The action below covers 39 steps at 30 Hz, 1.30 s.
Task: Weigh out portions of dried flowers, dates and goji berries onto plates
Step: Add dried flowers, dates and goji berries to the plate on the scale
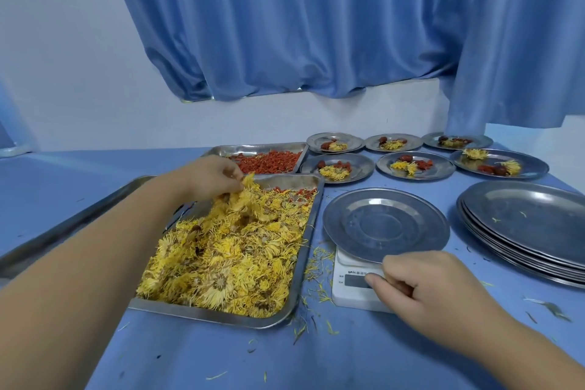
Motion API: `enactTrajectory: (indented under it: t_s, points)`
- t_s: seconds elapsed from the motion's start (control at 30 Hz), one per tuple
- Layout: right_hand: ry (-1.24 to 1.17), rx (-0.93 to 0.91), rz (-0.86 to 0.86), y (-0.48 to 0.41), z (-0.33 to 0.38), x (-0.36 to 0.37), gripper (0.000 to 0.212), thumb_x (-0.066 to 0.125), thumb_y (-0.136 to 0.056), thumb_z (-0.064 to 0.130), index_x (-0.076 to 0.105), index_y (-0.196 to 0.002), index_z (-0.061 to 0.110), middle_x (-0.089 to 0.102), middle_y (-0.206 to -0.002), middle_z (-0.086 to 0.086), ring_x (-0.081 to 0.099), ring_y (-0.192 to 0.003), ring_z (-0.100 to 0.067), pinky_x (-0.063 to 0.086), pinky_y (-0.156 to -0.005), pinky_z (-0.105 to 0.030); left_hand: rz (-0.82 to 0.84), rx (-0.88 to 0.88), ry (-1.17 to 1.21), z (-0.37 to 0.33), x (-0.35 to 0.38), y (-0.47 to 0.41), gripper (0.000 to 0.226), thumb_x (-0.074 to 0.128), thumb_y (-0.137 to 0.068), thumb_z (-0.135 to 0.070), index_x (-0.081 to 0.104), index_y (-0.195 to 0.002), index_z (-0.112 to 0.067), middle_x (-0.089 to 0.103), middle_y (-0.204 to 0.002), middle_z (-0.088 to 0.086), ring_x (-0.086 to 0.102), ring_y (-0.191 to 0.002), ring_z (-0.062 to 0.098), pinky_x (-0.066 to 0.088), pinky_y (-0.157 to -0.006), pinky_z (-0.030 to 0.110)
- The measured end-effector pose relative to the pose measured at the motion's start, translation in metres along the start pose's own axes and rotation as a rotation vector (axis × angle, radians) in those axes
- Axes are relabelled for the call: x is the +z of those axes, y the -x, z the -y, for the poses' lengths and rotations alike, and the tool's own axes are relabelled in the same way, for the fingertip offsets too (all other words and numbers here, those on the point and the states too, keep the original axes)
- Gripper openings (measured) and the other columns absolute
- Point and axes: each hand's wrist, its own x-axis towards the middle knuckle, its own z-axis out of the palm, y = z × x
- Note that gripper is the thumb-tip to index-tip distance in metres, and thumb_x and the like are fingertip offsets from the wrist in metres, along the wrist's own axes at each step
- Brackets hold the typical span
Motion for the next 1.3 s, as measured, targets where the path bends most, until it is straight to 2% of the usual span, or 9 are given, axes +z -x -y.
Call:
enactTrajectory:
  t_s: [0.13, 0.23, 0.4, 0.6, 0.7, 0.87, 0.93, 1.07, 1.3]
  points:
    - [-0.006, 0.033, 0.010, 0.001, 0.000, -0.001, 0.048, 0.059, -0.081, 0.036, 0.020, -0.056, 0.024, 0.021, -0.045, 0.008, 0.024, -0.043, -0.008, 0.024, -0.041, -0.024, -0.046, 0.021, 0.050, -0.007, -0.006, 0.008, 0.025, 0.058, -0.095, -0.032, 0.063, -0.086, -0.009, 0.066, -0.086, 0.010, 0.058, -0.077, 0.018, 0.041, -0.068, 0.027]
    - [-0.007, 0.056, 0.024, 0.001, -0.002, -0.001, 0.049, 0.059, -0.082, 0.036, 0.019, -0.055, 0.024, 0.022, -0.044, 0.007, 0.026, -0.043, -0.009, 0.023, -0.042, -0.025, -0.014, 0.025, 0.082, -0.013, 0.000, 0.014, 0.027, 0.058, -0.094, -0.039, 0.065, -0.087, -0.015, 0.067, -0.088, 0.008, 0.061, -0.081, 0.021, 0.048, -0.078, 0.035]
    - [-0.013, 0.101, 0.065, 0.001, -0.006, -0.001, 0.053, 0.064, -0.085, 0.035, 0.023, -0.054, 0.021, 0.027, -0.044, 0.005, 0.031, -0.045, -0.013, 0.027, -0.045, -0.029, 0.014, 0.042, 0.087, -0.023, 0.019, 0.018, 0.023, 0.057, -0.092, -0.050, 0.066, -0.091, -0.029, 0.065, -0.088, -0.011, 0.060, -0.084, 0.007, 0.041, -0.068, 0.023]
    - [-0.017, 0.125, 0.112, 0.000, -0.007, -0.002, 0.051, 0.059, -0.086, 0.039, 0.024, -0.054, 0.020, 0.030, -0.045, 0.003, 0.033, -0.047, -0.014, 0.028, -0.047, -0.032, 0.071, 0.026, 0.060, -0.028, 0.019, 0.020, 0.049, 0.043, -0.093, -0.061, 0.066, -0.102, -0.020, 0.067, -0.086, 0.003, 0.064, -0.078, 0.018, 0.053, -0.074, 0.035]
    - [-0.019, 0.123, 0.123, 0.001, -0.006, -0.003, 0.052, 0.058, -0.087, 0.040, 0.023, -0.054, 0.021, 0.029, -0.045, 0.003, 0.032, -0.047, -0.013, 0.026, -0.047, -0.031, 0.097, 0.010, 0.053, -0.026, 0.014, 0.021, 0.046, 0.033, -0.094, -0.064, 0.066, -0.105, -0.033, 0.066, -0.100, -0.006, 0.065, -0.090, 0.012, 0.050, -0.076, 0.030]
    - [-0.012, 0.123, 0.148, 0.000, -0.005, -0.003, 0.051, 0.056, -0.088, 0.041, 0.024, -0.054, 0.020, 0.030, -0.046, 0.003, 0.032, -0.047, -0.013, 0.024, -0.048, -0.029, 0.111, 0.022, 0.021, -0.020, 0.012, 0.022, 0.021, 0.052, -0.095, -0.048, 0.066, -0.089, -0.033, 0.068, -0.092, -0.012, 0.063, -0.086, 0.006, 0.044, -0.075, 0.026]
    - [-0.013, 0.123, 0.151, 0.000, -0.005, -0.003, 0.050, 0.056, -0.088, 0.042, 0.025, -0.055, 0.020, 0.031, -0.046, 0.002, 0.032, -0.048, -0.013, 0.024, -0.048, -0.029, 0.168, 0.027, 0.016, -0.021, 0.013, 0.024, 0.012, 0.058, -0.093, -0.045, 0.065, -0.096, -0.036, 0.067, -0.102, -0.014, 0.062, -0.092, 0.003, 0.044, -0.079, 0.026]
    - [-0.014, 0.126, 0.156, 0.000, -0.005, -0.004, 0.050, 0.056, -0.088, 0.042, 0.025, -0.055, 0.019, 0.031, -0.046, 0.002, 0.032, -0.048, -0.014, 0.025, -0.048, -0.030, 0.295, 0.017, -0.191, -0.028, 0.015, 0.025, 0.042, 0.068, -0.086, -0.042, 0.057, -0.126, -0.033, 0.058, -0.118, -0.008, 0.056, -0.111, 0.013, 0.040, -0.095, 0.031]
    - [-0.027, 0.139, 0.142, 0.001, -0.006, -0.005, 0.051, 0.057, -0.087, 0.042, 0.025, -0.054, 0.020, 0.031, -0.046, 0.002, 0.033, -0.048, -0.013, 0.024, -0.048, -0.027, 0.196, 0.056, -0.244, -0.027, 0.019, 0.024, 0.036, 0.070, -0.086, -0.026, 0.061, -0.120, -0.031, 0.061, -0.092, -0.010, 0.060, -0.082, 0.006, 0.043, -0.065, 0.021]
